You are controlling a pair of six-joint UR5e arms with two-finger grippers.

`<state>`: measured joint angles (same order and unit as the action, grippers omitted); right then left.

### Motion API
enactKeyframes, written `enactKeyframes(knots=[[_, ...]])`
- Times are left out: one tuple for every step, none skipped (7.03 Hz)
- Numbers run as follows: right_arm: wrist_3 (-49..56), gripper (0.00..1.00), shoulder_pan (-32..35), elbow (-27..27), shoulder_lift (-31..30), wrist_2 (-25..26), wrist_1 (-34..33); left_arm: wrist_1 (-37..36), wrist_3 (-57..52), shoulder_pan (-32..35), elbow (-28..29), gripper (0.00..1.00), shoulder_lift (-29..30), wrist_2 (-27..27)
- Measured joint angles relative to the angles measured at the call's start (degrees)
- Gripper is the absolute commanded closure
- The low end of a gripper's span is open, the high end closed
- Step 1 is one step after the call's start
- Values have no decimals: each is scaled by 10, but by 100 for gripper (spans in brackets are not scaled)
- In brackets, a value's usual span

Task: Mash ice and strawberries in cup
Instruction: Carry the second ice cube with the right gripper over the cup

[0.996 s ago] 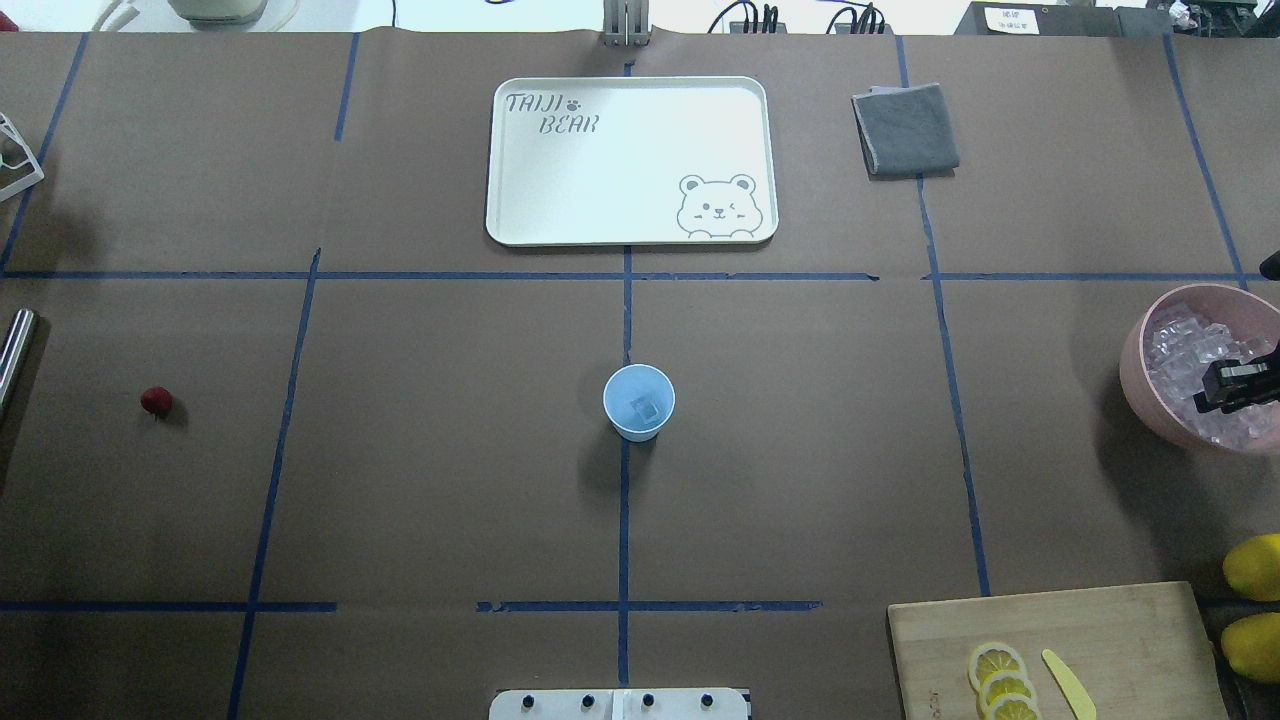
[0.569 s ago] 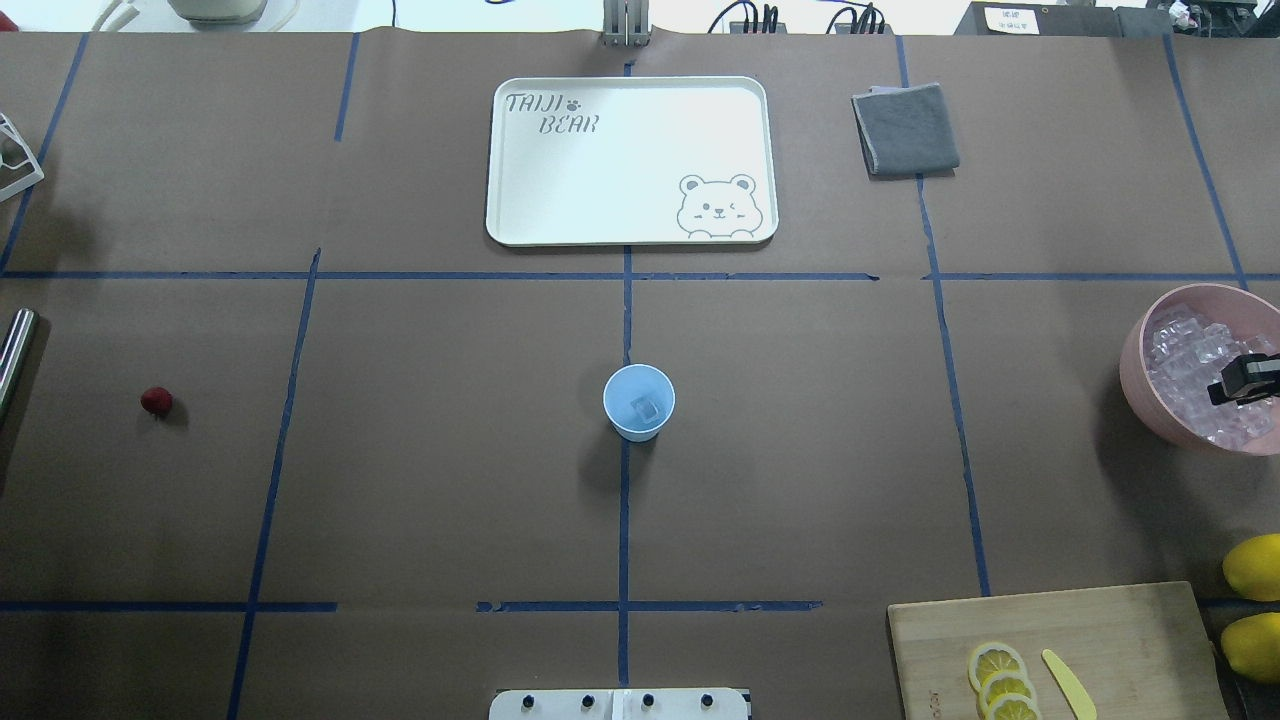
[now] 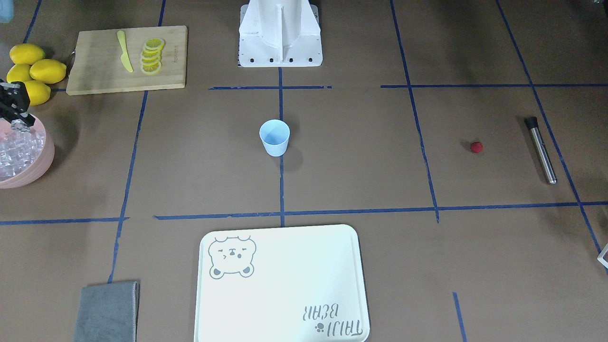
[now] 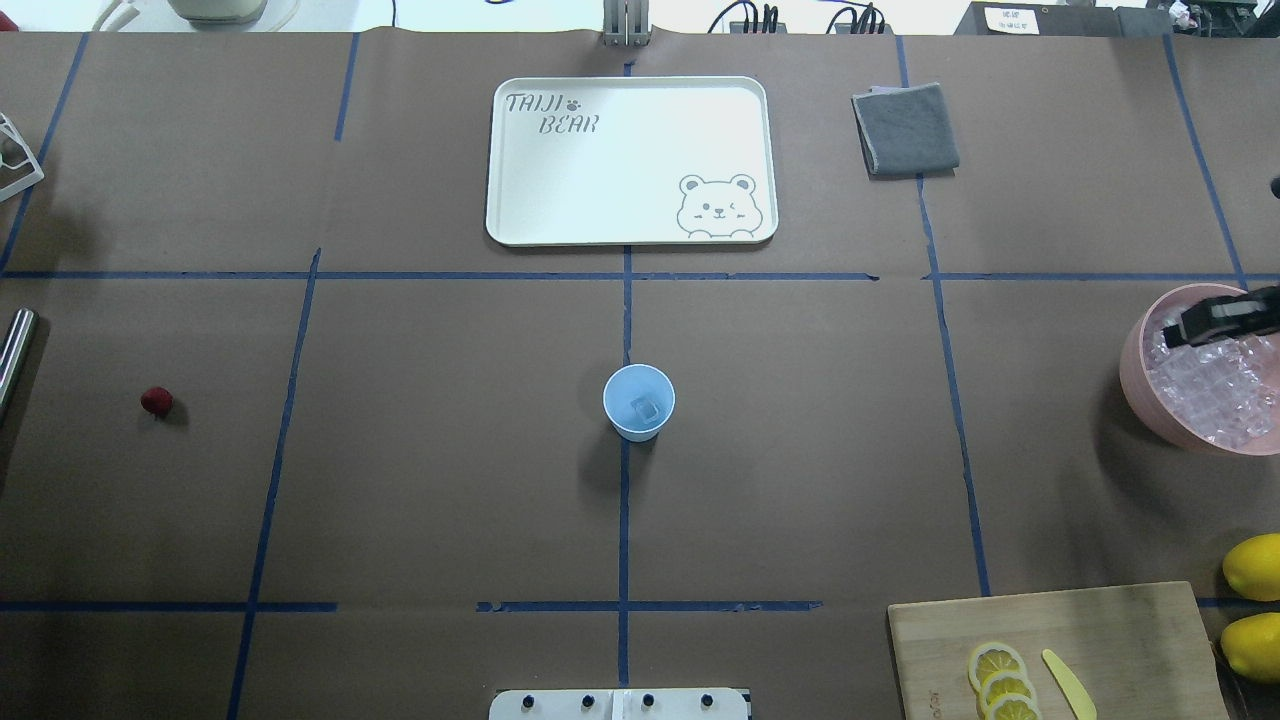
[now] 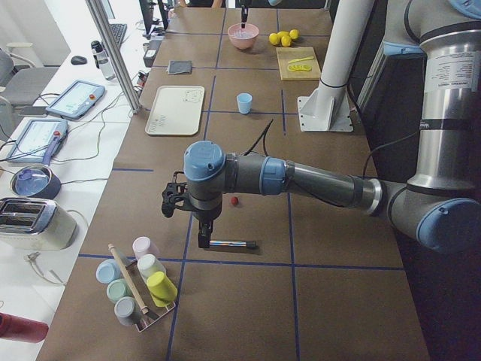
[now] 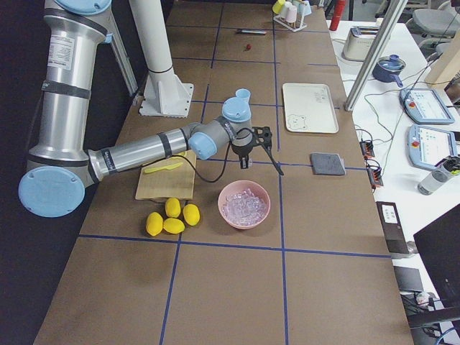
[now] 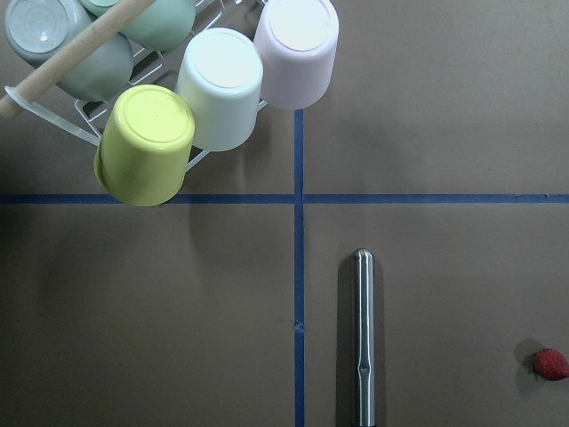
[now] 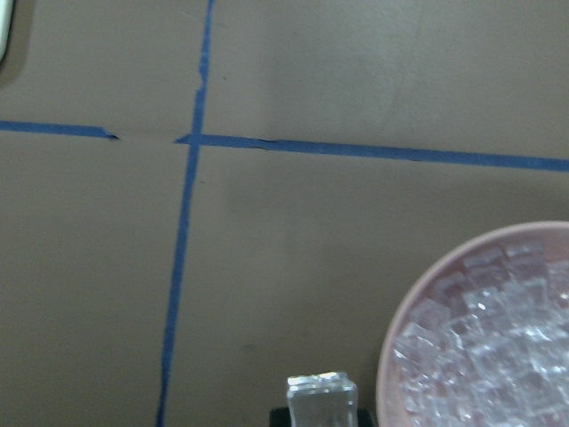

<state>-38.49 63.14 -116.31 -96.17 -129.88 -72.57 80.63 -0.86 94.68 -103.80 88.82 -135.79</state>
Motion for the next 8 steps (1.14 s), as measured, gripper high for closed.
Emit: enactKeyframes(knots=[[-14, 100, -19, -1, 62, 2, -54, 0, 0, 0, 0, 0, 0, 0], [-46, 100, -49, -1, 126, 6, -104, -1, 0, 0, 1, 0, 0, 0], [-96, 100, -91, -1, 183, 19, -141, 0, 0, 0, 2, 0, 0, 0], [-151, 100, -147, 0, 243, 53, -180, 0, 0, 0, 3, 0, 0, 0], [-197, 100, -207, 3, 304, 101, -224, 0, 1, -1, 5, 0, 0, 0], [-238, 100, -263, 11, 362, 151, -262, 0, 1, -1, 8, 0, 0, 0], [-269, 100, -302, 30, 408, 184, -280, 1, 1, -1, 10, 0, 0, 0], [-288, 100, -331, 61, 445, 207, -286, 2, 1, -1, 12, 0, 0, 0]])
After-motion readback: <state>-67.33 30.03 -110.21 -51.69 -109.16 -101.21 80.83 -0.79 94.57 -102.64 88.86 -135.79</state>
